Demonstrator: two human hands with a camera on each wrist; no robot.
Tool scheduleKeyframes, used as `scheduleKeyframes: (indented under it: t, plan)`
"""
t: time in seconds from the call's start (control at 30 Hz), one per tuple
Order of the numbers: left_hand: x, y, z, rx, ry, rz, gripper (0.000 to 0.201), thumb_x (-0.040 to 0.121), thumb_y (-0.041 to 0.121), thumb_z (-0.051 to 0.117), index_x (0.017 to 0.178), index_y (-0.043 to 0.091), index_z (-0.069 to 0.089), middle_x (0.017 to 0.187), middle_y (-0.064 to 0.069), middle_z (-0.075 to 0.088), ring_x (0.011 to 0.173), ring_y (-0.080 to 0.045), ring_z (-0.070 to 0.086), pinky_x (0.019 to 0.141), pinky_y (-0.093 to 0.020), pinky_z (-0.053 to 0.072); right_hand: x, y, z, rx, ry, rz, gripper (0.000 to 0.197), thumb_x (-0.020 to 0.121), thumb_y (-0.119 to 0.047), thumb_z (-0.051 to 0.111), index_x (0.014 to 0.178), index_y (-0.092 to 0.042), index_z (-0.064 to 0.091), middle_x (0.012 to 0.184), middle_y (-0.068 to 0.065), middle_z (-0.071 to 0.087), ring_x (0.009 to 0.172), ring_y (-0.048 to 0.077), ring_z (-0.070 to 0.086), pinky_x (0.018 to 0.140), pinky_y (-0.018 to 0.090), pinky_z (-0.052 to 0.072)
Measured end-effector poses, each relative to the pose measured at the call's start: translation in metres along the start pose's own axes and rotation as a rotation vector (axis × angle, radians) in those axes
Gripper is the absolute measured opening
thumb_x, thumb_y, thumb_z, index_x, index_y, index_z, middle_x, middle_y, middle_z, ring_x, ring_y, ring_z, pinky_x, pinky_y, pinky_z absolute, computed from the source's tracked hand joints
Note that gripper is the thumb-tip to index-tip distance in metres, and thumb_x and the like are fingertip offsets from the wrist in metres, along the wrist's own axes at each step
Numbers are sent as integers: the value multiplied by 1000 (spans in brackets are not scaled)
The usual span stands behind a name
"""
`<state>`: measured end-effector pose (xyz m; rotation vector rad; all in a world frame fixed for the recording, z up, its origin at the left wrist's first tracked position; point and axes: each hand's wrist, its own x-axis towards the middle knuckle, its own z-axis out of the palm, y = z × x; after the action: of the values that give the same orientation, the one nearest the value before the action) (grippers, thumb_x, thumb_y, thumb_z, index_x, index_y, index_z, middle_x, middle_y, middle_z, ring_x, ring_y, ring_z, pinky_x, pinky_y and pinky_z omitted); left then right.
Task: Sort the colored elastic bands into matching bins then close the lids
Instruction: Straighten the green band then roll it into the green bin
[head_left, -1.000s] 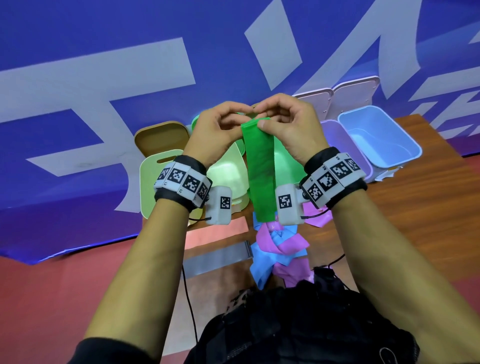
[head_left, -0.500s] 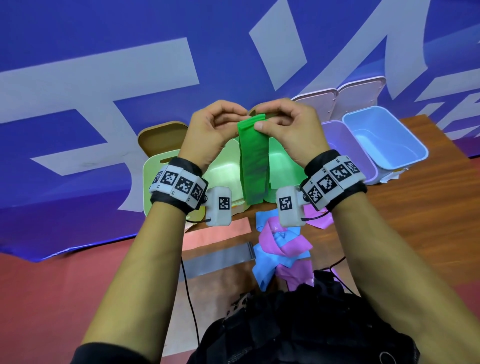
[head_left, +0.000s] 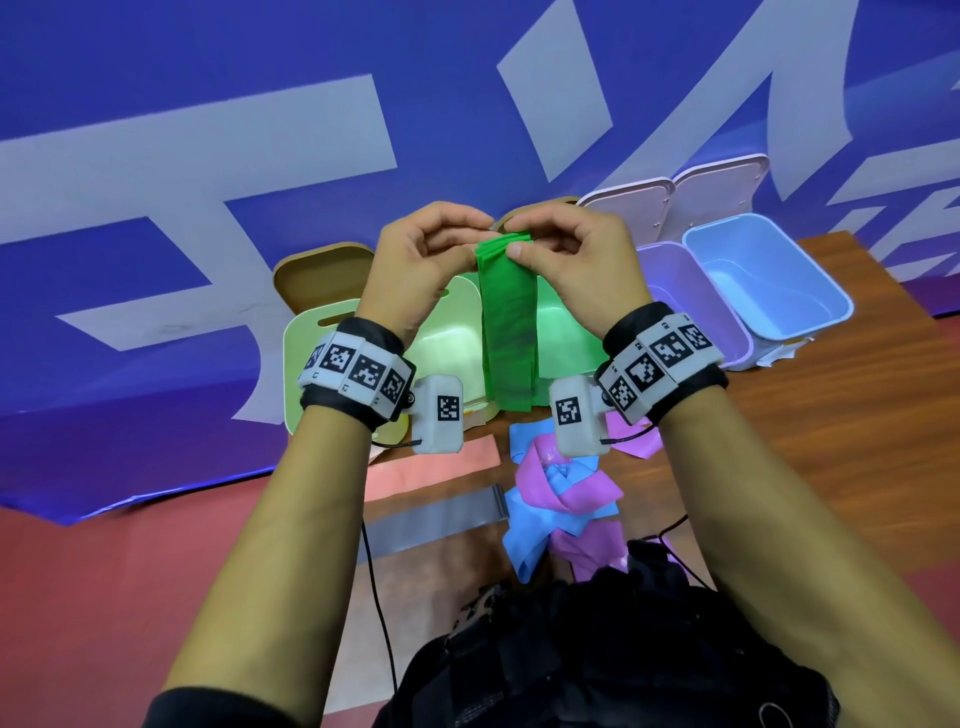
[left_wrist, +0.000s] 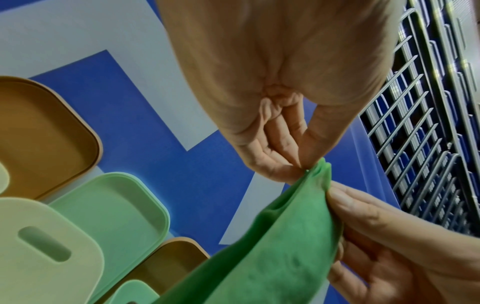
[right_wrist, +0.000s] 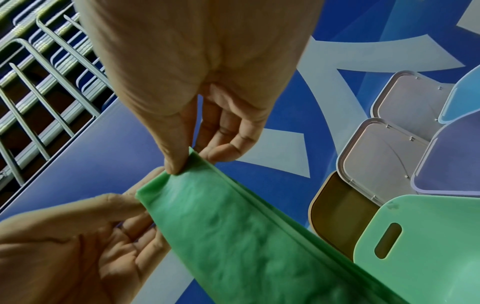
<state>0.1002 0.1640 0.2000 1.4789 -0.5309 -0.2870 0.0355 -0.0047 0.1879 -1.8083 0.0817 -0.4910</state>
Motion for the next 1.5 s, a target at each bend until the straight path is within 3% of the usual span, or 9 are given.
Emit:
scheduleKeyframes:
  t: [0.2, 0.4, 0.63, 0.83, 0.97, 1.1, 1.27, 1.37, 1.5]
  plan:
    - [-3, 1, 0, -42, -10, -9, 29, 75, 5, 66, 103, 2, 66, 105, -27, 69, 104, -36, 66, 98, -47, 52, 0, -2, 0, -42, 18, 1, 11, 80, -23, 74, 91, -21, 74, 93, 7, 74, 88, 25, 70, 86, 45, 57]
    - [-5, -2, -2, -28, -34, 15, 17, 85, 1, 65, 101, 7, 69, 102, -9, 71, 103, -24, 65, 93, -36, 52, 0, -1, 0, -73, 46, -20, 11, 79, -20, 75, 91, -21, 74, 94, 4, 73, 87, 27, 67, 85, 45, 55]
    - [-5, -3, -1, 96, 20, 84, 15, 84, -4, 71, 99, -5, 69, 99, -21, 70, 94, -23, 68, 92, -38, 55, -3, -3, 2, -65, 35, -24, 12, 80, -24, 76, 92, -23, 76, 93, 2, 74, 91, 24, 69, 87, 46, 55]
    - [-4, -5, -2, 80, 37, 97, 20, 82, -7, 71, 97, 5, 67, 94, -6, 71, 93, -19, 68, 89, -33, 54, -4, -5, 4, -101, -16, -32, 21, 75, -33, 76, 94, -25, 73, 97, 12, 71, 82, 31, 61, 79, 41, 55]
    - [-5, -4, -3, 79, 8, 99, 22, 81, -6, 72, 97, 7, 67, 91, -5, 71, 92, -18, 68, 90, -33, 54, -6, -7, 4, -148, -55, -16, 18, 74, -33, 77, 90, -28, 70, 89, 8, 69, 71, 19, 55, 69, 29, 48]
    - [-11, -5, -5, 66, -11, 96, 24, 84, -5, 67, 107, 3, 64, 95, -9, 70, 94, -17, 67, 92, -31, 52, -10, -10, 10, -183, -58, -3, 12, 76, -31, 76, 80, -26, 66, 74, 7, 64, 62, 11, 48, 64, 30, 45]
    - [-28, -20, -13, 54, -58, -50, 54, 70, -3, 58, 124, 4, 53, 112, -9, 63, 107, -14, 60, 93, -29, 49, -18, -10, 25, -151, -71, 49, 13, 74, -32, 74, 76, -26, 64, 73, 1, 66, 59, 10, 51, 64, 33, 50]
    - [-45, -43, -16, 112, -129, -172, 64, 72, 2, 72, 131, 7, 49, 120, -7, 64, 114, -15, 59, 99, -33, 49, -23, -11, 37, -145, -75, 85, 14, 72, -34, 73, 74, -27, 62, 70, -4, 64, 58, 13, 54, 67, 37, 53]
    - [-68, -68, -17, 223, -120, -238, 64, 75, 9, 84, 129, 18, 50, 122, 1, 64, 114, -9, 58, 81, -7, 44, -29, -14, 56, -140, -107, 136, 15, 71, -33, 72, 73, -27, 59, 75, 11, 68, 67, 32, 65, 69, 48, 57]
